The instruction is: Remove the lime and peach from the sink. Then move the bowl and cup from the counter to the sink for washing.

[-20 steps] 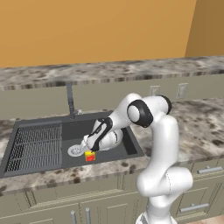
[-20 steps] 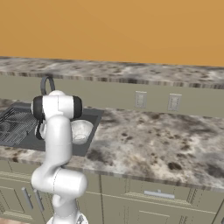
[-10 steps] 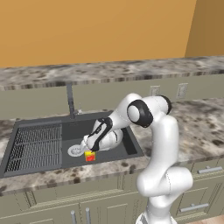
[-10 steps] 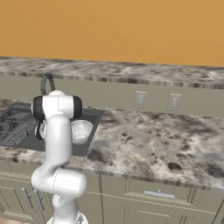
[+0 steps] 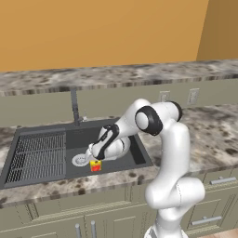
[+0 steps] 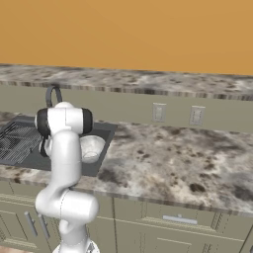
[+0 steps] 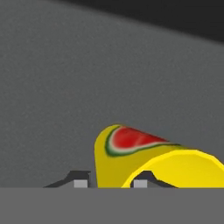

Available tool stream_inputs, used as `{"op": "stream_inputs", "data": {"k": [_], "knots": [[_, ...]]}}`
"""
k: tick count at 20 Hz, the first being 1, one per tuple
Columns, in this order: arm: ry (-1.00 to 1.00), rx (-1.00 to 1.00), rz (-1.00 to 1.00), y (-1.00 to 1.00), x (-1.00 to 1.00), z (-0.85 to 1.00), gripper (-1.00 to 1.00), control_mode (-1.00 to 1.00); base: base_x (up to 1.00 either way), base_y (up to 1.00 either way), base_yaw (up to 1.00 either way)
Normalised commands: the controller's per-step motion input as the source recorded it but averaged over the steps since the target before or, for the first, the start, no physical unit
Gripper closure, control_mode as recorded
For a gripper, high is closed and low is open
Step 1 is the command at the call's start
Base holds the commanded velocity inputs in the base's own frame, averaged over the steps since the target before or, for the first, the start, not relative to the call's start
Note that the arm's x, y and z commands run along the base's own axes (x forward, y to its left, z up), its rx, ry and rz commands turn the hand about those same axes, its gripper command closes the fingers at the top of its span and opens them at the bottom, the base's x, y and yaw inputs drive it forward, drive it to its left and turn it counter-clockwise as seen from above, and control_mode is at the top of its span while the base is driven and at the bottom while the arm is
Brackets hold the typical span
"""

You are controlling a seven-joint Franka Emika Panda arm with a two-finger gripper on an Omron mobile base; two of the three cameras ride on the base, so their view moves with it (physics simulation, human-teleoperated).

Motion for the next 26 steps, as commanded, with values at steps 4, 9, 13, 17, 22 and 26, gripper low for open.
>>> {"op": "stream_inputs", "data": {"k": [4, 9, 13, 17, 22, 26], "knots": [[0.03, 0.0, 0.0, 0.0, -0.13, 0.0, -1.0, -1.0, 0.0, 0.0, 0.0], [0.02, 0.0, 0.0, 0.0, -0.13, 0.01, -1.0, -1.0, 0.0, 0.0, 0.0], [0.0, 0.0, 0.0, 0.0, -0.13, 0.09, -1.0, -1.0, 0.0, 0.0, 0.0], [0.0, 0.0, 0.0, -0.01, -0.11, 0.21, -1.0, -1.0, 0.0, 0.0, 0.0], [0.0, 0.0, 0.0, -0.07, -0.13, 0.27, -1.0, -1.0, 0.0, 0.0, 0.0], [0.01, 0.0, 0.0, -0.14, -0.22, 0.23, -1.0, -1.0, 0.0, 0.0, 0.0]]}}
